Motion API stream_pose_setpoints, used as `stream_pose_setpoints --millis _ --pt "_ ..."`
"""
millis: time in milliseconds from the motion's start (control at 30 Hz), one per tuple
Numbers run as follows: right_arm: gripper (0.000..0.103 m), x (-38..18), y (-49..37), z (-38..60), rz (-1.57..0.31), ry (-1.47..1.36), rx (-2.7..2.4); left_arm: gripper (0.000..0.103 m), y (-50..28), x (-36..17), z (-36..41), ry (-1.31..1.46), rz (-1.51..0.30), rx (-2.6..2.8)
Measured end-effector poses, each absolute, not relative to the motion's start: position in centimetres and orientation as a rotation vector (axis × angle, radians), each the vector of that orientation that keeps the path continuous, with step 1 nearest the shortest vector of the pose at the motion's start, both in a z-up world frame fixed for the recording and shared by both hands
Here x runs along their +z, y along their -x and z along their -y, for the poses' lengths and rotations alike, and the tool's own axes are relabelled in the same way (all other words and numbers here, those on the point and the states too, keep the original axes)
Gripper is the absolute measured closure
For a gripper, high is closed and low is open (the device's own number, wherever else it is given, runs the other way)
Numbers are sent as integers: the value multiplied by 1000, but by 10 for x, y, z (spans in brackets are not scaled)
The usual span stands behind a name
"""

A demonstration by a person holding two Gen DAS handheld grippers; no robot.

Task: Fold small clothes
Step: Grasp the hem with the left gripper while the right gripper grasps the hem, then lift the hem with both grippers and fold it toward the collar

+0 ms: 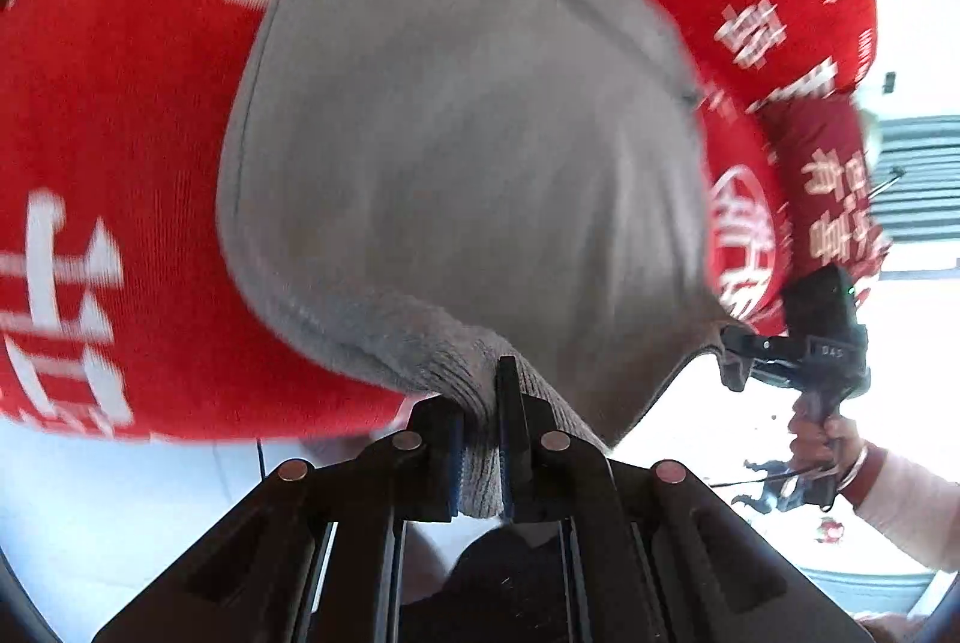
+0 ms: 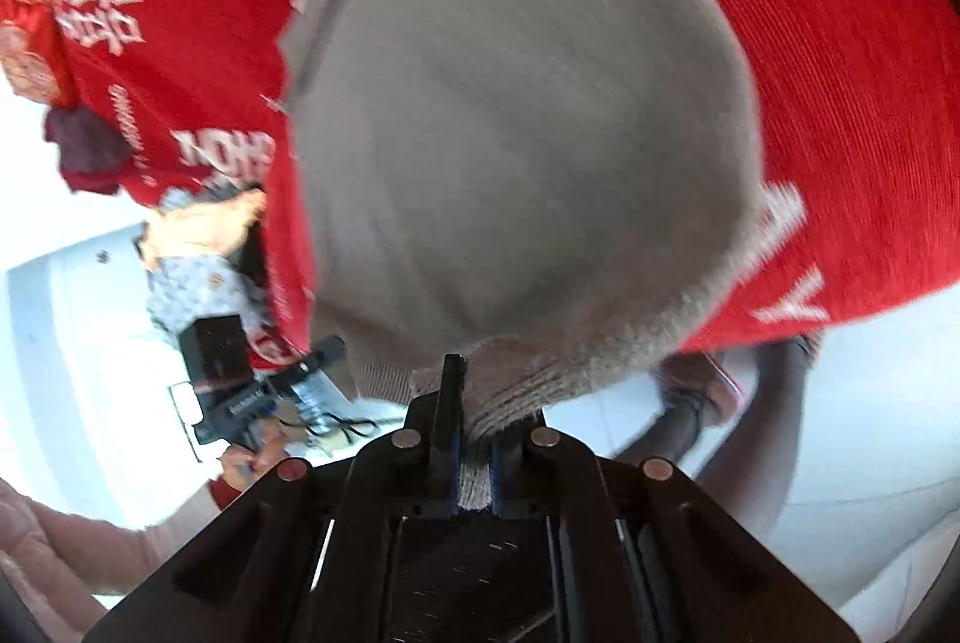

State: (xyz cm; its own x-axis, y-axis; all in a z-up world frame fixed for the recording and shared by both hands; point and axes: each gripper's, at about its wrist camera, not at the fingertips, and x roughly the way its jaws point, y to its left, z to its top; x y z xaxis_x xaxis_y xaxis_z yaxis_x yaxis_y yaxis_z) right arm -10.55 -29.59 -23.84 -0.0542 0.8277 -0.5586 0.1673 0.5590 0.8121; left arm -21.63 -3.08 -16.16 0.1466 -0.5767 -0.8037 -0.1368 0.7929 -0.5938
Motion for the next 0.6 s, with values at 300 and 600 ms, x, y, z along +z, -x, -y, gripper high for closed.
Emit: stream_pose_setpoints --millis 300,600 --pt "96 -152 2 292 -1305 -890 766 93 118 -113 -1 681 -1214 -319" --pt "96 -135 -172 285 -1233 -796 754 93 -27 -118 -11 607 -1106 -186"
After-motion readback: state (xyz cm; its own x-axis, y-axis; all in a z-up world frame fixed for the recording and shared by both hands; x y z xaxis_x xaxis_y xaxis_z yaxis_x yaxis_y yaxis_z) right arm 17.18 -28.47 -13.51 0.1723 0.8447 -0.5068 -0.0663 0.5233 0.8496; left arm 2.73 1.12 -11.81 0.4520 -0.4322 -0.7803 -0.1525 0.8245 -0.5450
